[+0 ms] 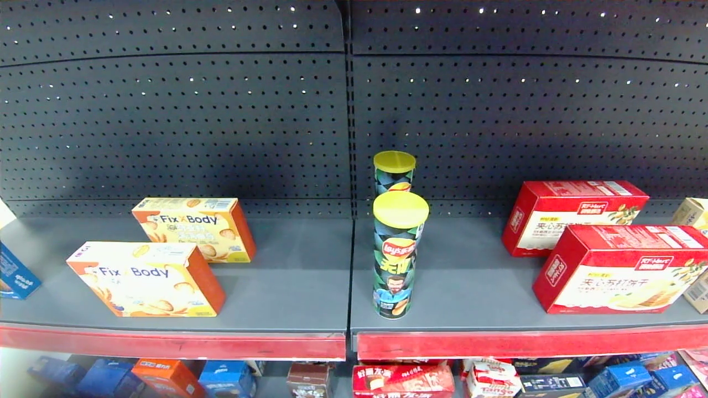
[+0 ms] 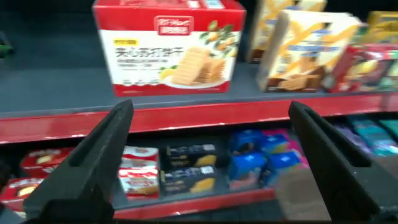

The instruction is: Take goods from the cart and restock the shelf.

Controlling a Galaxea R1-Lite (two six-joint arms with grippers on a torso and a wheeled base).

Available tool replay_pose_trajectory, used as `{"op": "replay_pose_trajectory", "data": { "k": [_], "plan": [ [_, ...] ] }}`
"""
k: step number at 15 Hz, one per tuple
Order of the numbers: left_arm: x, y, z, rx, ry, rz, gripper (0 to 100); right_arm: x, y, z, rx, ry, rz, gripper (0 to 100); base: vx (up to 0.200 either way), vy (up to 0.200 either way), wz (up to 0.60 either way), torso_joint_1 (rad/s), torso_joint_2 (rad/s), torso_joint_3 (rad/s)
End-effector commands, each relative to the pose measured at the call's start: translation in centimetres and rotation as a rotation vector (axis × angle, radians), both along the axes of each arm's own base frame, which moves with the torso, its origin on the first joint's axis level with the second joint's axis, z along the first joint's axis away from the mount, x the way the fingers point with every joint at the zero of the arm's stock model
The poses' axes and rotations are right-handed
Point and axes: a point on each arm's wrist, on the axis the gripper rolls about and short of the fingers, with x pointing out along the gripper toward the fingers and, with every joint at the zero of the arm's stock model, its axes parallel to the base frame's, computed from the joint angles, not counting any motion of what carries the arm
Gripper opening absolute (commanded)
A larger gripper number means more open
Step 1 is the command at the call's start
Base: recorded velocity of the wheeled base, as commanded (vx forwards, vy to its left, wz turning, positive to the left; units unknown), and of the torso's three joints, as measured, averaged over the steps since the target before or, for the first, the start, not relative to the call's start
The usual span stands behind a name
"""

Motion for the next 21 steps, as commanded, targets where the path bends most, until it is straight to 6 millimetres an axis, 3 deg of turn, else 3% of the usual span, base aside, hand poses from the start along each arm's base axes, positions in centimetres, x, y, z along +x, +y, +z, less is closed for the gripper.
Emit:
{"op": "replay_pose_trajectory", "data": {
  "k": [1,6,10,21],
  "plan": [
    [0.01,0.00,0.04,-0.001,0.001,0.000,100,0.07,0.17,-2.63,0.006,0.002,0.028,100,0.000,0.000,0.00,0.000,0.00,0.000],
    [0.02,0.00,-0.01,0.001,0.002,0.000,100,-0.18,0.50,-3.08,0.075,0.001,0.178,100,0.000,0.000,0.00,0.000,0.00,0.000],
    [0.01,0.00,0.04,-0.001,0.001,0.000,100,-0.20,0.22,-3.00,0.107,-0.020,0.055,100,0.000,0.000,0.00,0.000,0.00,0.000],
    [0.02,0.00,-0.01,-0.001,0.002,0.000,100,-0.20,0.23,-3.07,0.157,-0.021,0.066,100,0.000,0.000,0.00,0.000,0.00,0.000]
  ]
}}
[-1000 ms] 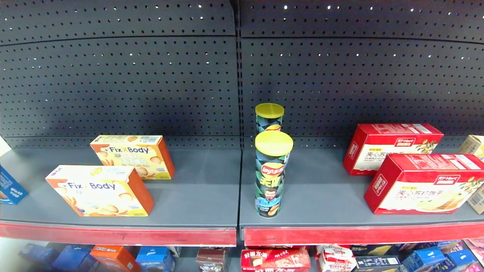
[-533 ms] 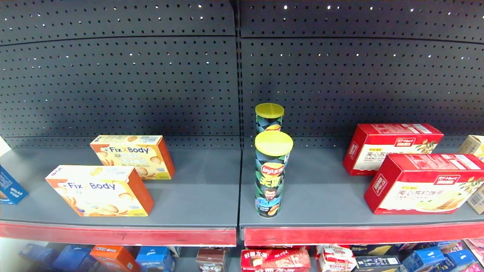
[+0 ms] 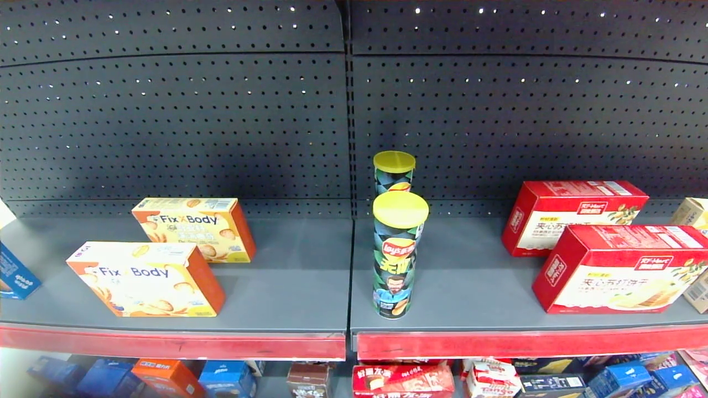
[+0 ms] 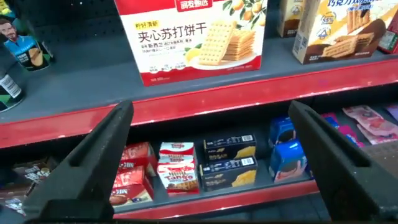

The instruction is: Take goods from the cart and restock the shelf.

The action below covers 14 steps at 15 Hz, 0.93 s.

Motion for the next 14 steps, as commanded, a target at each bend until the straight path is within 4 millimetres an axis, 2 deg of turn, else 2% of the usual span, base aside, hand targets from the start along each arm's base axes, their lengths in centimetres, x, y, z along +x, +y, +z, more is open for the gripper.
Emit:
{"op": "replay_pose_trajectory", "data": {
  "k": [1,4,14],
  "plan": [
    [0.00,0.00,0.03,-0.001,0.001,0.000,100,0.00,0.07,-0.01,-0.061,0.006,0.027,100,0.000,0.000,0.00,0.000,0.00,0.000],
    [0.02,0.00,-0.01,-0.001,0.002,0.000,100,0.02,0.36,-0.57,-0.160,0.061,0.158,100,0.000,0.000,0.00,0.000,0.00,0.000],
    [0.00,0.00,0.03,0.001,0.001,0.000,100,0.03,0.34,-0.54,-0.127,0.057,0.149,100,0.000,0.000,0.00,0.000,0.00,0.000]
  ]
}}
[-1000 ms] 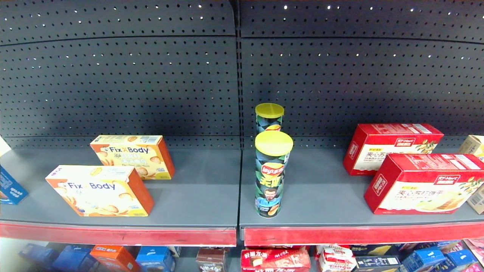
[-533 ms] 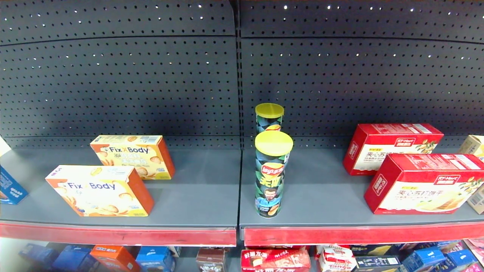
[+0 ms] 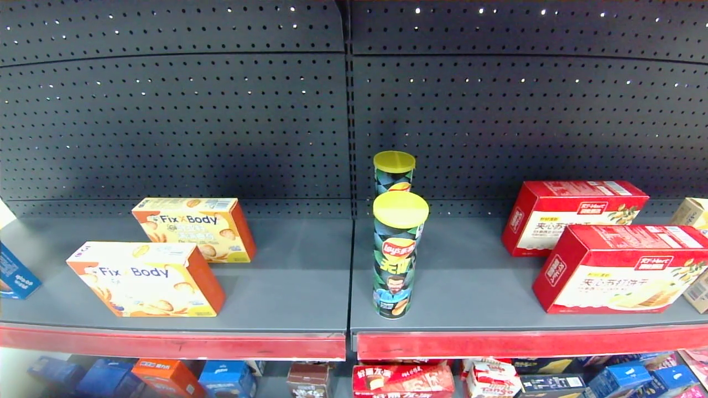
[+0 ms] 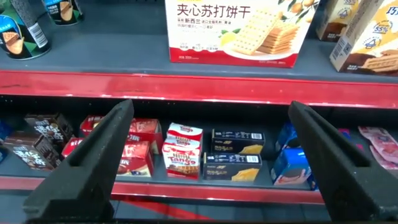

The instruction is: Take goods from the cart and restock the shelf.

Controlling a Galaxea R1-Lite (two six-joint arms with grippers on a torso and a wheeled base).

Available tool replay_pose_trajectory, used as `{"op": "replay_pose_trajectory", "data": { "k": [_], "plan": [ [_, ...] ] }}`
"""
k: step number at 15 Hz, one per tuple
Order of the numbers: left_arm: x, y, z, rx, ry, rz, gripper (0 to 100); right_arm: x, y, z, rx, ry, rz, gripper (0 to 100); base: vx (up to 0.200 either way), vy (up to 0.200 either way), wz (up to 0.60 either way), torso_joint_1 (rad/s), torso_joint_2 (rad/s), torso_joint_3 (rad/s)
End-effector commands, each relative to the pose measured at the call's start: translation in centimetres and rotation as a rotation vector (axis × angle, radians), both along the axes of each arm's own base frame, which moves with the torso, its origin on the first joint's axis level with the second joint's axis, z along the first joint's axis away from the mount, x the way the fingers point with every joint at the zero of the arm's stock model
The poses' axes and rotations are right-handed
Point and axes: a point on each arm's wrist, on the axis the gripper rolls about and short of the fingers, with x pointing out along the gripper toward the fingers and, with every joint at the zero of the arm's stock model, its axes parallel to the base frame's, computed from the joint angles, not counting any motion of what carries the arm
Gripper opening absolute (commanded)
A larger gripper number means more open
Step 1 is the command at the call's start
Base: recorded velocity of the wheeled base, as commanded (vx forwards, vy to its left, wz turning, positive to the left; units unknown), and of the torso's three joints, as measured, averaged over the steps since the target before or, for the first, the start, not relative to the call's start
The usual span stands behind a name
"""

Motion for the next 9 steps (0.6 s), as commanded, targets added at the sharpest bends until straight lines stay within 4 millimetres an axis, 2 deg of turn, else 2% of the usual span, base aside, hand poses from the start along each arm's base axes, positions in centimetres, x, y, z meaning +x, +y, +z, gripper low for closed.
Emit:
{"op": "replay_pose_trajectory", "data": {
  "k": [1,9],
  "plan": [
    [0.00,0.00,0.03,-0.001,0.000,0.000,100,0.00,0.00,0.01,-0.001,-0.001,0.000,100,0.000,0.000,0.00,0.000,0.00,0.000],
    [0.01,0.00,-0.01,-0.001,0.002,0.000,100,0.00,0.01,0.01,-0.007,-0.001,0.003,100,0.000,0.000,0.00,0.000,0.00,0.000]
  ]
}}
